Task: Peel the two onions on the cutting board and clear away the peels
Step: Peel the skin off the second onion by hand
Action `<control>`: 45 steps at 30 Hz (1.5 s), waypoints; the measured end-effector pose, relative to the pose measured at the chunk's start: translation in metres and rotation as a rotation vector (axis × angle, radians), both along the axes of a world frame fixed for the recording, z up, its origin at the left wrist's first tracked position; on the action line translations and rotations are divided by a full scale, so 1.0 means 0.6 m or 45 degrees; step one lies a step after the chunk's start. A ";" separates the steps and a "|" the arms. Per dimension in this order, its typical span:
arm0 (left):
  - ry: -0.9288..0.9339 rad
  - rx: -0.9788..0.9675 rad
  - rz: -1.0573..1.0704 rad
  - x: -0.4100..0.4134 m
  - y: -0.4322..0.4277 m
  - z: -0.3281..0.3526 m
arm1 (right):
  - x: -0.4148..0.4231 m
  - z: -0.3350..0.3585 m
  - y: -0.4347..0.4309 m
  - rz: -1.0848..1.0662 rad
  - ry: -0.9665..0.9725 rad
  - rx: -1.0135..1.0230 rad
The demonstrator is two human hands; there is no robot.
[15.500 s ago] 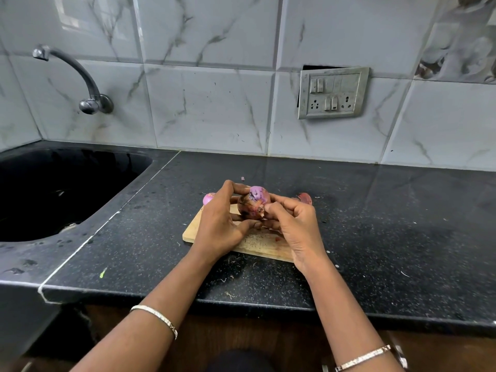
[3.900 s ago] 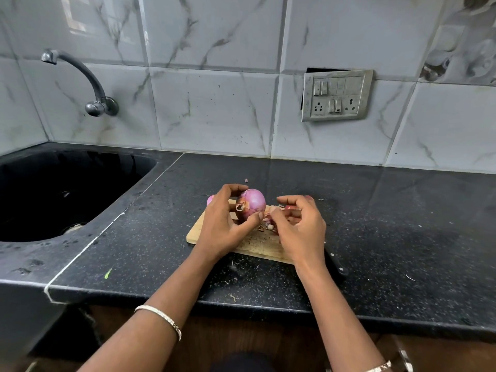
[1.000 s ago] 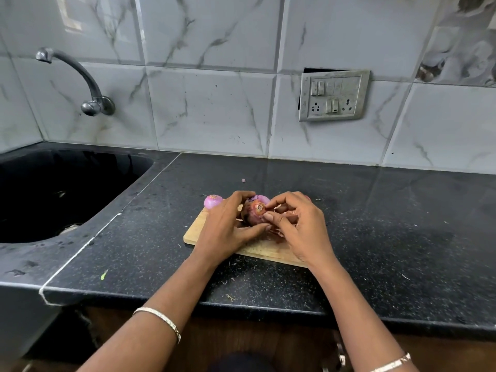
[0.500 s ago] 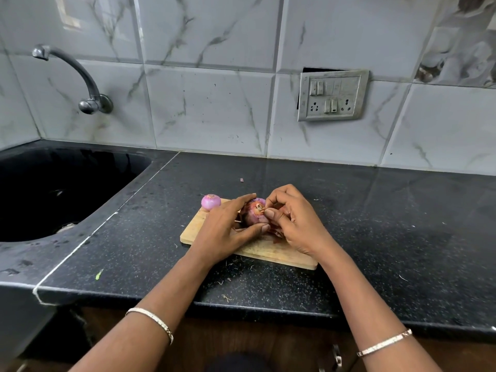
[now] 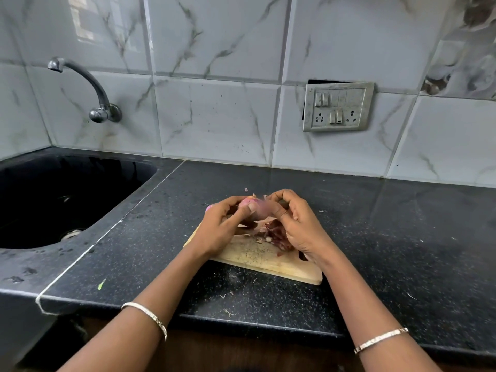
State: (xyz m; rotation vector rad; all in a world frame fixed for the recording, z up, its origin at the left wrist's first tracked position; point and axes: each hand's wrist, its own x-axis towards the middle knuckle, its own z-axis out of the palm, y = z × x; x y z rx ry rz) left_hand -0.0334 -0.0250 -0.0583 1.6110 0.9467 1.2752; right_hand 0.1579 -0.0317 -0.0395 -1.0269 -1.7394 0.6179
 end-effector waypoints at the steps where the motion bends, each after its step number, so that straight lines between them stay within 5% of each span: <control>1: -0.064 -0.042 -0.021 0.000 0.003 0.003 | -0.002 0.001 0.002 0.008 0.068 -0.037; 17: -0.126 -0.114 -0.060 -0.006 -0.004 -0.003 | 0.002 -0.017 -0.005 -0.330 0.143 0.100; 21: -0.125 -0.135 -0.049 -0.006 -0.005 -0.004 | 0.005 -0.015 -0.011 -0.450 0.004 0.198; 45: -0.044 -0.163 -0.140 -0.007 -0.007 -0.001 | -0.015 -0.012 -0.018 -0.136 -0.002 0.178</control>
